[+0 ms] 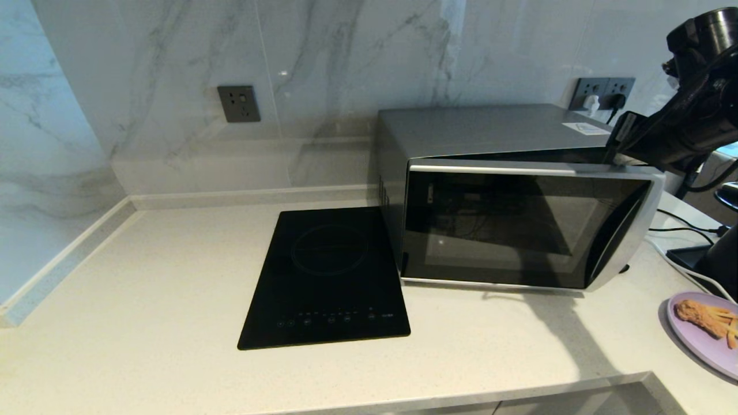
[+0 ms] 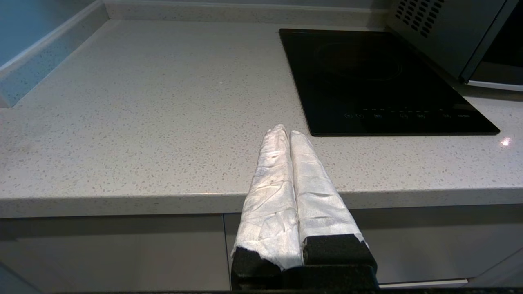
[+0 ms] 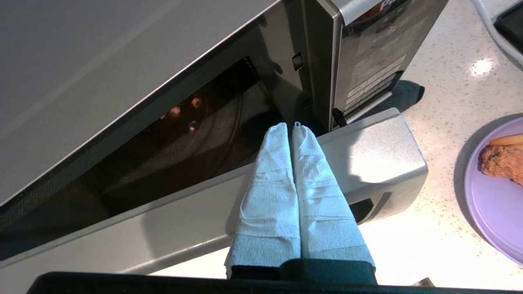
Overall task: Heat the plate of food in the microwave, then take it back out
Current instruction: Open the microwave oven
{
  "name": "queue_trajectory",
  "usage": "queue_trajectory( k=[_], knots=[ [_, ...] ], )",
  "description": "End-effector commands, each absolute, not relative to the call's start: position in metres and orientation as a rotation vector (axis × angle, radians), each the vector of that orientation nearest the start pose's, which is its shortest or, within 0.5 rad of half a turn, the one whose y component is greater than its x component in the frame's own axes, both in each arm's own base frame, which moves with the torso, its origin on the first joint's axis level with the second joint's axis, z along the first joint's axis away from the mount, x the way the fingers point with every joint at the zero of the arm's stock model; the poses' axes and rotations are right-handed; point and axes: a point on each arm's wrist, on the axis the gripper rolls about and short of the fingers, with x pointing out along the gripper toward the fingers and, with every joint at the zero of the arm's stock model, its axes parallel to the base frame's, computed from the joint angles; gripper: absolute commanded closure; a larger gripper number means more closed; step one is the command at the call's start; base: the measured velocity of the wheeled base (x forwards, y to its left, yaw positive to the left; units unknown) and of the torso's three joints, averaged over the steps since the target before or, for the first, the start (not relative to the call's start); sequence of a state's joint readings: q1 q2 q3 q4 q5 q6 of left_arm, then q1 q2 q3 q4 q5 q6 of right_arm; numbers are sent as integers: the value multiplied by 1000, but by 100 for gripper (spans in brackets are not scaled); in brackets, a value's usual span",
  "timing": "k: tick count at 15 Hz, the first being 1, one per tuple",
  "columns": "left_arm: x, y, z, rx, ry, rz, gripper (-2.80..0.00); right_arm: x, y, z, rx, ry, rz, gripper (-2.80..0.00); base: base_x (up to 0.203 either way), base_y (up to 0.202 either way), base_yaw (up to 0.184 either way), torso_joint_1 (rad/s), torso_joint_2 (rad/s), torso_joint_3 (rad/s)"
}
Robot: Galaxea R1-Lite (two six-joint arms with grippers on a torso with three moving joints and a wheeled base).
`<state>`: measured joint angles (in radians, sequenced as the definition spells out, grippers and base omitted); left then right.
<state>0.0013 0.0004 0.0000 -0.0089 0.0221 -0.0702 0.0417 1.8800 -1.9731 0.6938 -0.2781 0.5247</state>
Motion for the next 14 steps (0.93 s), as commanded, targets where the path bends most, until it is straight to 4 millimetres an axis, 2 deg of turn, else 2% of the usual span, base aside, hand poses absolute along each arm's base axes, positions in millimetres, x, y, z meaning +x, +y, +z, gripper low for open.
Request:
queue_trajectory(
  k=[1,6,9,14],
  knots=[
    [-23,0,76,-71,-9,24,0,335,8,322,413,539,-376,0,0,0,0,0,0,0],
    [-23,0,76,-72,-9,24,0,304,9,336,435,602,-303,0,0,0,0,0,0,0],
    [-23,0,76,-71,-9,24,0,268,13,349,456,665,-220,0,0,0,0,0,0,0],
    [-23,0,76,-71,-9,24,0,208,23,358,466,703,-110,0,0,0,0,0,0,0]
  ],
)
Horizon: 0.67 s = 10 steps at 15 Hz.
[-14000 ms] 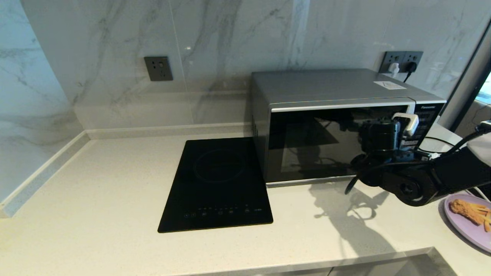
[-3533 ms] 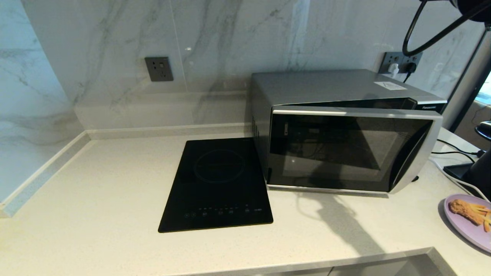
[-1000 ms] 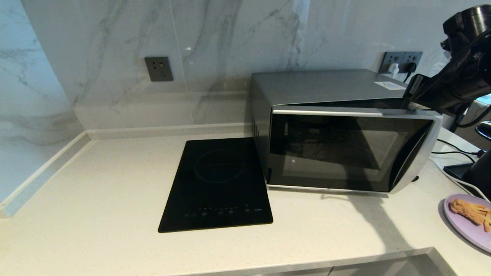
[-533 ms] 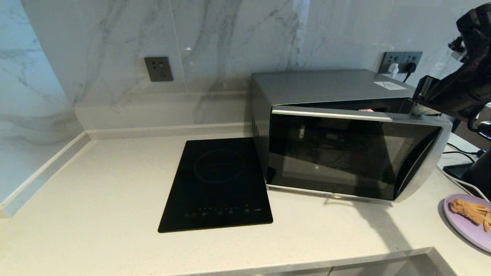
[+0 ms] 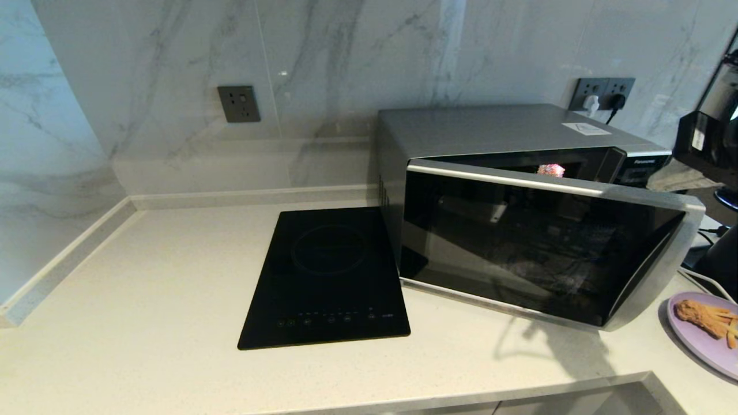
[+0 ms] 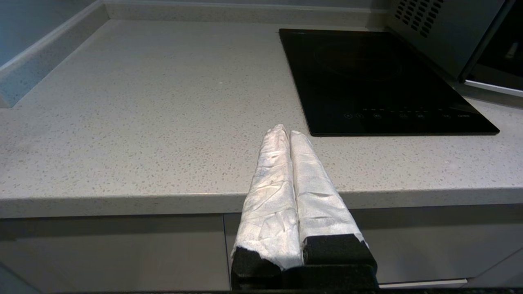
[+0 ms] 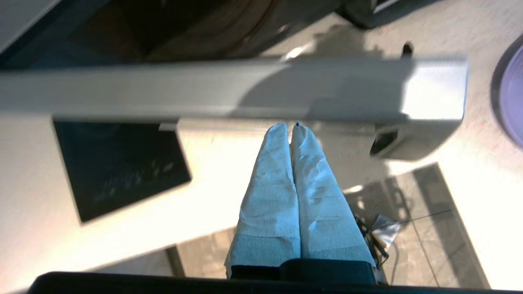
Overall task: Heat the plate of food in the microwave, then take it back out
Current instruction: Open the microwave oven
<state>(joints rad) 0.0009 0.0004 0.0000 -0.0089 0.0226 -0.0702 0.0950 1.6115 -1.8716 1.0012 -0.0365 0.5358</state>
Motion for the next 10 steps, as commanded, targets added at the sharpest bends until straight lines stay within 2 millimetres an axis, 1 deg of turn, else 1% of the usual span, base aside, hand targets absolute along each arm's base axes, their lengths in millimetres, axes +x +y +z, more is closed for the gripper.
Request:
queue_trajectory(
  k=[1,3,6,8,10],
  knots=[
    [-23,0,76,-71,-9,24,0,205,24,359,465,705,-106,0,0,0,0,0,0,0],
    [-23,0,76,-71,-9,24,0,218,21,353,457,715,-153,0,0,0,0,0,0,0],
    [-23,0,76,-71,-9,24,0,250,19,338,418,708,-280,0,0,0,0,0,0,0],
    [-23,0,76,-71,-9,24,0,266,20,332,411,693,-294,0,0,0,0,0,0,0],
    [-23,0,76,-71,-9,24,0,276,20,328,403,690,-315,0,0,0,0,0,0,0]
  ],
)
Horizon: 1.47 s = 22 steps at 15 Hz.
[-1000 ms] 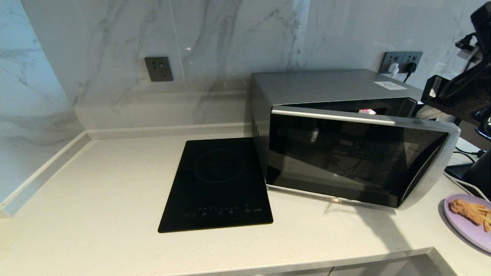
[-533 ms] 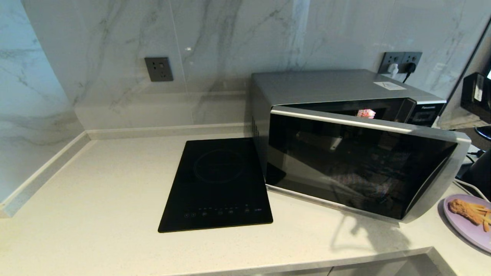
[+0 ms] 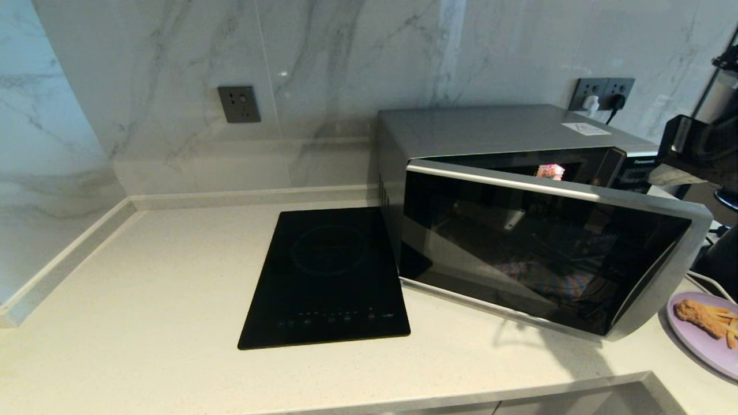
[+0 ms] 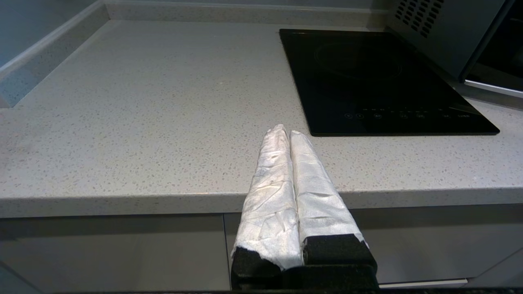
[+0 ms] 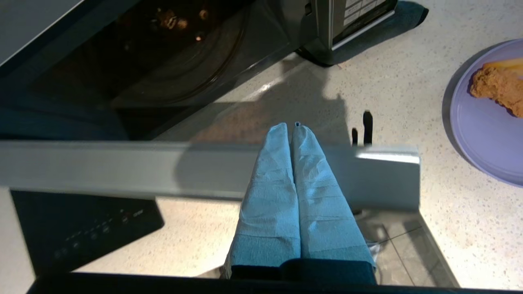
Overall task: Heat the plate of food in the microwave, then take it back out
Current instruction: Open the microwave oven
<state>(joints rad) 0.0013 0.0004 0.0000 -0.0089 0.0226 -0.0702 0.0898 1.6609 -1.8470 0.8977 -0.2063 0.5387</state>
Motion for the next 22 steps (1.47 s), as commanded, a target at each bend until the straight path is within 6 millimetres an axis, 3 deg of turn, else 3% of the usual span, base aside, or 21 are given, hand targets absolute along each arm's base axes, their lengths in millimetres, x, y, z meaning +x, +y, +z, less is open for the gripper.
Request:
queue_trajectory(
  k=[1,7,16,22],
  knots=[
    [-23,0,76,-71,-9,24,0,280,18,327,404,690,-321,0,0,0,0,0,0,0],
    [-23,0,76,-72,-9,24,0,275,19,327,403,708,-306,0,0,0,0,0,0,0],
    [-23,0,76,-71,-9,24,0,221,21,336,457,832,-156,0,0,0,0,0,0,0],
    [-23,0,76,-71,-9,24,0,185,42,331,408,912,-45,0,0,0,0,0,0,0]
  ],
)
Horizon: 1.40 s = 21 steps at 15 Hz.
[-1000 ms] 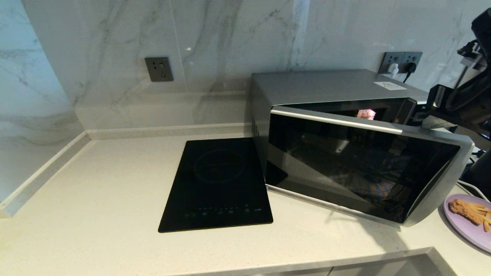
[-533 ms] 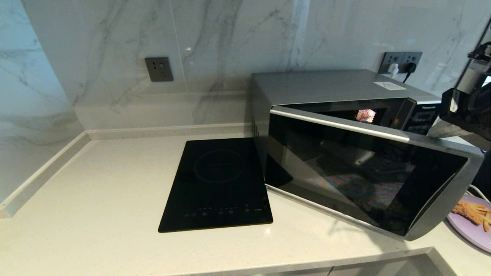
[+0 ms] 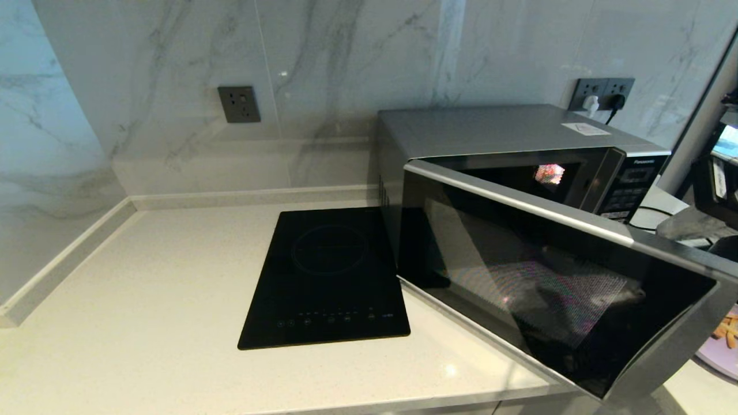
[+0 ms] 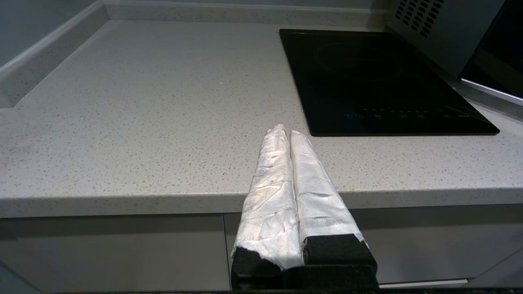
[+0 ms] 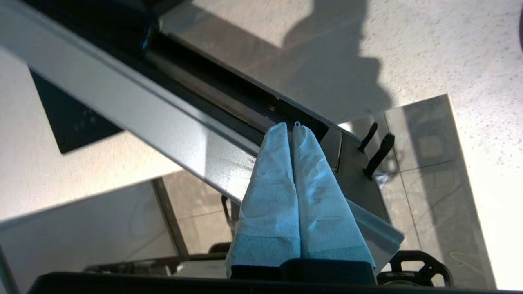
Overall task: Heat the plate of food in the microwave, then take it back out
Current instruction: Open the microwave oven
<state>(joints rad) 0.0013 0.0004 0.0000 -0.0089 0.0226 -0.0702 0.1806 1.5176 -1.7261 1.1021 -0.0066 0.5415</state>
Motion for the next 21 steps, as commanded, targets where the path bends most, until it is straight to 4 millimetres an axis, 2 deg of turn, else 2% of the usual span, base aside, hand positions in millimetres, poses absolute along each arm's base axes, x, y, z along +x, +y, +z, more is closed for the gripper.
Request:
queue_trajectory(
  k=[1,6,13,17,21],
  knots=[
    [-23,0,76,-72,-9,24,0,178,48,330,396,924,-11,0,0,0,0,0,0,0],
    [-23,0,76,-71,-9,24,0,147,72,330,374,993,114,0,0,0,0,0,0,0],
    [-23,0,76,-71,-9,24,0,144,72,328,367,991,95,0,0,0,0,0,0,0],
    [-23,0,76,-72,-9,24,0,153,54,320,343,920,-153,0,0,0,0,0,0,0],
    [-23,0,76,-71,-9,24,0,168,40,307,426,762,-409,0,0,0,0,0,0,0]
  ],
)
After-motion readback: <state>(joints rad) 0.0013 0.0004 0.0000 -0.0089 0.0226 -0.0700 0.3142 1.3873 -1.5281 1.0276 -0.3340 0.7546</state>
